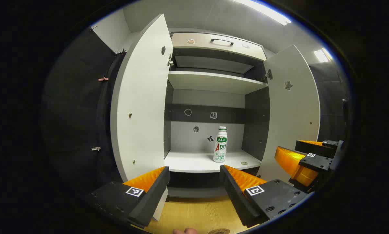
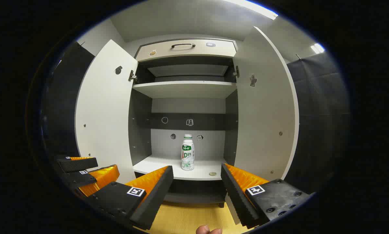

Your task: Grasp the bottle in the cabinet with the left hand and place it on the coaster, then close the right door with the right hand and the left door with the left hand.

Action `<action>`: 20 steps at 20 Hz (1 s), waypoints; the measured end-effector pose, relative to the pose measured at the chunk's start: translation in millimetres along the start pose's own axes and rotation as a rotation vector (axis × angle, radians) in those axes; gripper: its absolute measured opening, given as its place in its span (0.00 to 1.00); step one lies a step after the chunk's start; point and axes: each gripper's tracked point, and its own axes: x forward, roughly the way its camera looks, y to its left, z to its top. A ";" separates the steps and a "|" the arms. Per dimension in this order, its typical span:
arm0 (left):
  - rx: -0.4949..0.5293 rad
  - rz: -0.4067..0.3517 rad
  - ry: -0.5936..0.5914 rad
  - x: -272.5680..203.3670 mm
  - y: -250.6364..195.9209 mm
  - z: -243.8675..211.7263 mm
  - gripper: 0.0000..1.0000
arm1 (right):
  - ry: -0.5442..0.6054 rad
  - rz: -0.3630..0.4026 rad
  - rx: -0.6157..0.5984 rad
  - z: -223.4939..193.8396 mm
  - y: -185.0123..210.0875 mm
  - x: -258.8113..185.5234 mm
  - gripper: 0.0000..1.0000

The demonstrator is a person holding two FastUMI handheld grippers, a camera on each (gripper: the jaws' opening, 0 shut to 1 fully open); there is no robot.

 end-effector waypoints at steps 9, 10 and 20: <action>0.006 -0.010 0.001 -0.9 -5.8 -0.7 0.98 | -0.003 -0.007 0.008 2.2 -6.1 -3.2 0.97; 0.007 -0.012 0.002 -0.8 -7.0 -0.2 0.98 | 0.000 -0.008 0.007 1.4 -6.6 -3.5 0.97; -0.005 -0.085 0.015 36.0 -42.0 -0.3 0.98 | -0.007 0.001 0.010 4.8 -21.2 -7.4 0.97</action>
